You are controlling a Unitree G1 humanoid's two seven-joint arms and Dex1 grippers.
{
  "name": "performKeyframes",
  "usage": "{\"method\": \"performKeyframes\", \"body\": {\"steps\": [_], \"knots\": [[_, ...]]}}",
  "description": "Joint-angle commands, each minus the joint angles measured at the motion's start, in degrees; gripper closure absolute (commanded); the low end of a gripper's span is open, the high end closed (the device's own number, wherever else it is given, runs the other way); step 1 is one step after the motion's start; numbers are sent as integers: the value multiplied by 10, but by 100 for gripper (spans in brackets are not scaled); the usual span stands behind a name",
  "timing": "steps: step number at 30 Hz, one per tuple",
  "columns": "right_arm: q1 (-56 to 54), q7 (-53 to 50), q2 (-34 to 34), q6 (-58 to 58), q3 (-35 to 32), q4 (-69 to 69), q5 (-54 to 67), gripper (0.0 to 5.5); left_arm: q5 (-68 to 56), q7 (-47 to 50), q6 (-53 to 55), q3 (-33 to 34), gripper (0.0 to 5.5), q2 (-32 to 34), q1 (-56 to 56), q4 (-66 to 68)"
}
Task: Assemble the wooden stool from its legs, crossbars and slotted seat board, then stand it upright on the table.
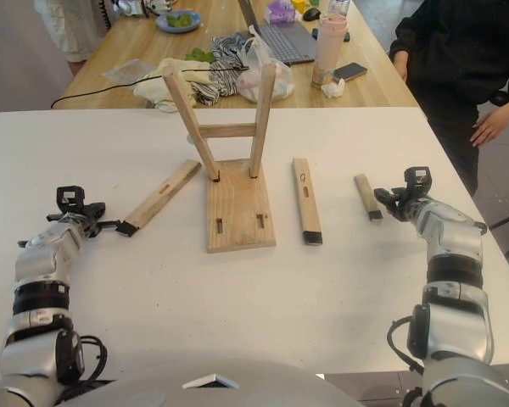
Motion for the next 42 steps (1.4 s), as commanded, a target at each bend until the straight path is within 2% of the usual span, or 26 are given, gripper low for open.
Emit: {"method": "performKeyframes", "body": {"steps": [1, 6, 10, 13, 15, 17, 20, 24, 27, 30, 35, 39, 42], "knots": [[-25, 22, -2, 19, -5, 21, 19, 307, -30, -82, 14, -16, 550, -26, -25, 78], [-23, 42, -7, 15, 26, 20, 0, 307, -60, -160, 92, -70, 550, -34, 50, -53], [4, 40, -6, 6, 52, 13, -19, 307, -86, -119, 170, -86, 550, -60, 128, -219], [27, 35, -9, 0, 73, 3, -34, 307, -84, -88, 188, -96, 550, -71, 145, -271], [35, 29, -8, -10, 84, 8, -47, 335, -71, -47, 166, -80, 550, -74, 134, -276], [52, 12, -14, -36, 105, 5, -73, 367, -72, 4, 124, -33, 550, -76, 104, -284], [73, -22, -12, -84, 125, 18, -103, 411, -119, 17, 91, 11, 550, -89, 76, -358], [83, -58, 3, -143, 115, 21, -101, 421, -196, 17, 116, -2, 550, -129, 64, -472], [54, -74, 30, -267, 74, -105, -54, 421, -256, 13, 132, -45, 503, -174, 47, -537], [12, -59, 70, -286, 71, -271, 7, 421, -320, 7, 149, -86, 455, -218, -1, -567], [-4, -22, 150, -257, 171, -460, 54, 421, -374, 16, 154, -98, 387, -251, -85, -533], [30, -31, 178, -260, 213, -512, 40, 421, -405, 42, 160, -86, 326, -260, -109, -499], [47, -37, 188, -270, 228, -523, 30, 421, -421, 51, 169, -79, 325, -253, -107, -489]]}}
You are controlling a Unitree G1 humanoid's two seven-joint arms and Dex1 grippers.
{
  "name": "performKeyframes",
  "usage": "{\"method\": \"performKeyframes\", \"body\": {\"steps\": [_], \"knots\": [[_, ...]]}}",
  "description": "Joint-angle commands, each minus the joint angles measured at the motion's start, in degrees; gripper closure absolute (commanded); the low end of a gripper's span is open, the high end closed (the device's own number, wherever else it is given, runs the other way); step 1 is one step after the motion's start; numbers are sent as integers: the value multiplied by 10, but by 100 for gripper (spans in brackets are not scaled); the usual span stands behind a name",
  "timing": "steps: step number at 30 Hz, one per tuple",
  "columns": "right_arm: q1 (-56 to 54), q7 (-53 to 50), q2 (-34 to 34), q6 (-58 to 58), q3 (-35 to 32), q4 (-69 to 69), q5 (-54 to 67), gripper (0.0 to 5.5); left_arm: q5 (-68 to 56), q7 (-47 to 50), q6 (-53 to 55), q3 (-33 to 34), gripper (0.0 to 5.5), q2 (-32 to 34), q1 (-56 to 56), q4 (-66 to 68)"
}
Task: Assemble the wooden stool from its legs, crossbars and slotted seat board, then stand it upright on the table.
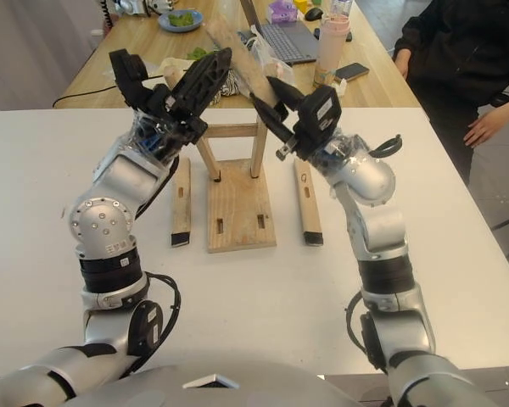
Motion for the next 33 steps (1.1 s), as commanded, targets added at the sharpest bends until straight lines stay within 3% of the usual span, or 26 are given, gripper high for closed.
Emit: {"method": "performKeyframes", "body": {"steps": [1, 4, 14, 19, 22, 27, 33], "knots": [[17, -3, 7, -9, 17, -18, -18, 421, -20, 13, 15, 6, 325, 6, -10, 12], [22, -3, 8, -15, 21, -19, -27, 421, -24, 15, 13, 6, 349, 7, -13, 20], [26, -6, 18, 17, 14, -12, 1, 421, -25, 10, 1, 11, 504, 20, -18, 38], [34, -27, 2, 92, 39, 56, -58, 344, 25, 16, -17, 11, 512, 51, -3, 56], [34, -70, -2, 118, 4, 121, -83, 290, 75, 35, -27, 40, 512, 99, 65, 44], [31, -171, 5, 109, -123, 168, -67, 372, 119, 85, -46, 108, 512, 134, 152, 53], [7, -201, 18, 67, -142, 222, -67, 477, 184, 109, -166, 105, 512, 74, 86, 220]]}}
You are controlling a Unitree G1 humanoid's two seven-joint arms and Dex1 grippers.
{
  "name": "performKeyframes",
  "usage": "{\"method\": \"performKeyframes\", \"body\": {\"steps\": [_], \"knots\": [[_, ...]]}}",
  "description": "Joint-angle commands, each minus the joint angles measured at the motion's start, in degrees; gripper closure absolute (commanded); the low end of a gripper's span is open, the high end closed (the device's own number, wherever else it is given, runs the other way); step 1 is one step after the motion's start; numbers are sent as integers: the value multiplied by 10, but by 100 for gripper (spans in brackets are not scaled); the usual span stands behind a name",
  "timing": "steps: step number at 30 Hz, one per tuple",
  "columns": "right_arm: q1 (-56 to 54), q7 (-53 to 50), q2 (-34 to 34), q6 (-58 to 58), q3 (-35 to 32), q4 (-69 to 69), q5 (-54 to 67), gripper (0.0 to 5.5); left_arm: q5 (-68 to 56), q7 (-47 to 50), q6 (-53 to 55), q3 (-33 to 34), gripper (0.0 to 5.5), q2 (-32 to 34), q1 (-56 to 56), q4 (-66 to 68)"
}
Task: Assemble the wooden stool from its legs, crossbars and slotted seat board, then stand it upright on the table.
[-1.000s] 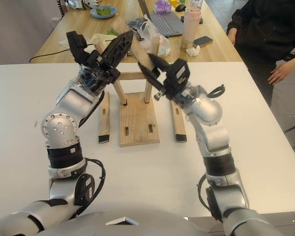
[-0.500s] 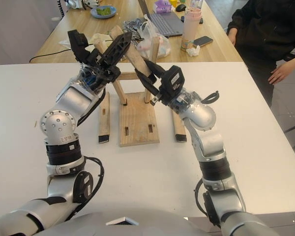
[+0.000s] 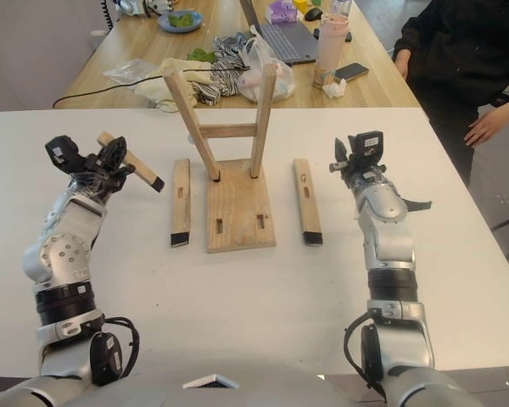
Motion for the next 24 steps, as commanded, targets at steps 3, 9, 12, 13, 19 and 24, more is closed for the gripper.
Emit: {"method": "performKeyframes", "body": {"steps": [3, 9, 12, 13, 19, 24], "knots": [[-23, -9, 23, -34, 4, 33, -2, 516, 36, 10, -85, -3, 512, -36, -72, 129], [-32, 1, 22, -62, 4, 52, -2, 550, 92, 29, -138, -15, 512, -47, -45, 168], [-30, 3, 20, -68, 5, 54, -5, 550, 107, 40, -147, -17, 512, -52, -32, 176], [-31, 4, 20, -70, 5, 56, -5, 550, 110, 47, -148, -18, 512, -55, -29, 181], [-26, 0, 23, -79, 6, 55, -7, 550, 98, 47, -122, -29, 512, -59, -18, 110], [-25, -3, 25, -81, 7, 56, -9, 550, 89, 62, -71, -38, 512, -63, -15, 36]]}}
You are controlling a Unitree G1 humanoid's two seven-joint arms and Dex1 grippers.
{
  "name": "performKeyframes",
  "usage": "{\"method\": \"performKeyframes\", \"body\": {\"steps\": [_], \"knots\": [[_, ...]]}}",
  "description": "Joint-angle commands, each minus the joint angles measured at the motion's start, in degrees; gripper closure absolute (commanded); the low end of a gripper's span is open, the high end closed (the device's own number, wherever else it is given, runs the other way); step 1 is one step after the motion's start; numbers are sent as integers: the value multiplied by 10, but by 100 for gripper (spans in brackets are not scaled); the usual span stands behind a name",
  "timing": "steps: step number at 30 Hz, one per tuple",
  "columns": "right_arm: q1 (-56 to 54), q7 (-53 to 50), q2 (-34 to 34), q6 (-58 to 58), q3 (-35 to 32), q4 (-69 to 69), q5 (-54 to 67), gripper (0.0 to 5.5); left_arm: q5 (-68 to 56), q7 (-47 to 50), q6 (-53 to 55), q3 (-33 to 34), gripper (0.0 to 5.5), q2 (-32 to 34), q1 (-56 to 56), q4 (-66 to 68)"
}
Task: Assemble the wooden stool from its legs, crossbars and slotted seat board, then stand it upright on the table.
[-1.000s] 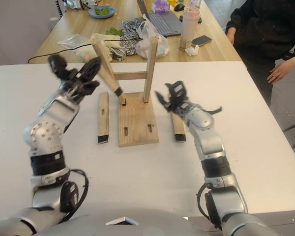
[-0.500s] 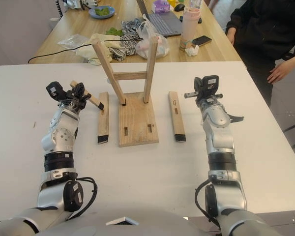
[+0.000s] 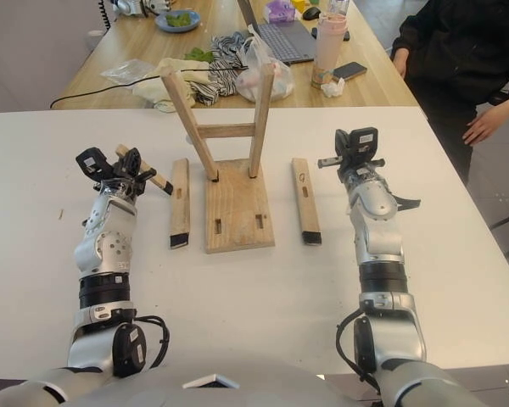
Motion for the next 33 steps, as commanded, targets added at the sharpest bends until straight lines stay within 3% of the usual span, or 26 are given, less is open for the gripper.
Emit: {"method": "performKeyframes", "body": {"steps": [1, 6, 10, 15, 19, 23, 33], "knots": [[-1, -5, 7, -6, 2, -1, -5, 550, -10, 18, 53, -8, 512, -5, 9, -49], [10, -4, 10, -9, 3, -3, -7, 550, -26, 32, 82, -2, 512, -19, 16, -69], [1, -4, 11, -9, 2, 2, -6, 550, 15, 21, 33, -20, 512, -25, 30, -16], [4, 9, 12, -12, 8, 0, -4, 550, 71, 7, -80, -42, 512, -41, 50, 89], [5, 16, 13, -26, 15, 4, -10, 550, 151, -11, -226, -88, 512, -33, 67, 168], [16, 27, 13, -37, 29, 4, -15, 550, 169, -54, -353, -92, 512, -22, 89, 258], [16, 30, 3, -33, 14, 17, -4, 550, 231, -62, -352, -132, 512, 20, 125, 409]]}}
